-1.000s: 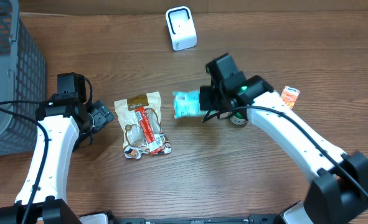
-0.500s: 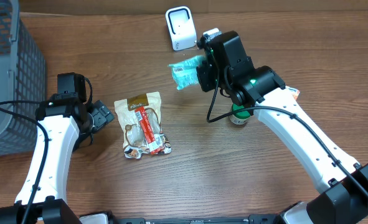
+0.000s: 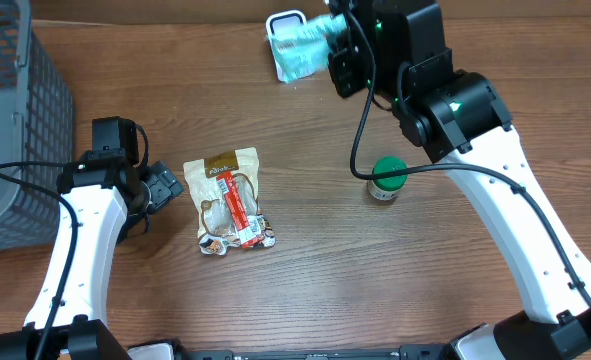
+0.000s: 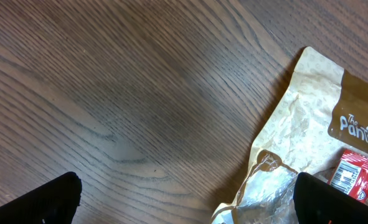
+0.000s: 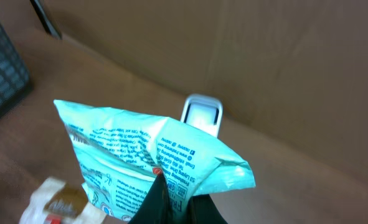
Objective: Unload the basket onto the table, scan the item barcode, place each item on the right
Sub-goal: 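Lift the wipes pack and carry it to the white scanner, then hold the wipes pack barcode under the scanner with the right gripper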
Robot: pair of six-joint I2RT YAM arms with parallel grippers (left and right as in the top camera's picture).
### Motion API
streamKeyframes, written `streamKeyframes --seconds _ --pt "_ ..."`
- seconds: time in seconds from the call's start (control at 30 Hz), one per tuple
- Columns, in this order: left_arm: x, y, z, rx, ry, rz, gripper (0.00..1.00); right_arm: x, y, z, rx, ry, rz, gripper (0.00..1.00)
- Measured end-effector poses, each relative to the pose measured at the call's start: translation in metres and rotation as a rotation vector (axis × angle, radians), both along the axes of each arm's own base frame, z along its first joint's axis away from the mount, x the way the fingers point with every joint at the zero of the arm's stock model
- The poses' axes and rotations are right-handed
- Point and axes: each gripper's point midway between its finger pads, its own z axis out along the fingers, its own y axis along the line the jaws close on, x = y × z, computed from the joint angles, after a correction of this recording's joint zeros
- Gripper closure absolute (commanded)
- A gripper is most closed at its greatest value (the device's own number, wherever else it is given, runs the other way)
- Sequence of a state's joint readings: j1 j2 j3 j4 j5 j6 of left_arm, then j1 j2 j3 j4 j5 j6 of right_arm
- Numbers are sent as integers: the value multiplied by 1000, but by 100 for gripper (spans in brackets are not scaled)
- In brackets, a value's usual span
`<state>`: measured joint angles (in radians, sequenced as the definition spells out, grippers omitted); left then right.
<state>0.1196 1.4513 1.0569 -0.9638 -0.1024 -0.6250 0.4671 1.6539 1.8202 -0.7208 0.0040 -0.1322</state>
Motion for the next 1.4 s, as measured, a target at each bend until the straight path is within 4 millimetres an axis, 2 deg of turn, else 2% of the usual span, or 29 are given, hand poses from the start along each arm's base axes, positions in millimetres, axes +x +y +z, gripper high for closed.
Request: streamKeyframes --seconds 0.13,0.23,0.43,0.53,0.73,0.9,1.0,1.2,1.4 --pt "0 0 0 0 0 0 0 20 8 19 22 -118 2 97" --pt "0 0 0 0 0 0 0 43 12 17 13 -179 -25 97" --pt "0 0 0 0 0 0 0 96 27 -44 -125 -216 -29 96" --pt "0 0 0 0 1 0 0 125 30 -66 -160 -272 -69 96" --pt "0 0 0 0 0 0 0 158 28 -81 -255 -406 -137 96" --pt "0 0 0 0 0 0 0 177 25 -99 -377 -491 -167 96" --pt "0 0 0 0 0 0 0 187 22 -116 -470 -531 -186 96" --pt "0 0 0 0 1 0 0 200 19 -140 -616 -606 -220 96" --pt "0 0 0 0 1 0 0 203 15 -147 -668 -636 -245 96"
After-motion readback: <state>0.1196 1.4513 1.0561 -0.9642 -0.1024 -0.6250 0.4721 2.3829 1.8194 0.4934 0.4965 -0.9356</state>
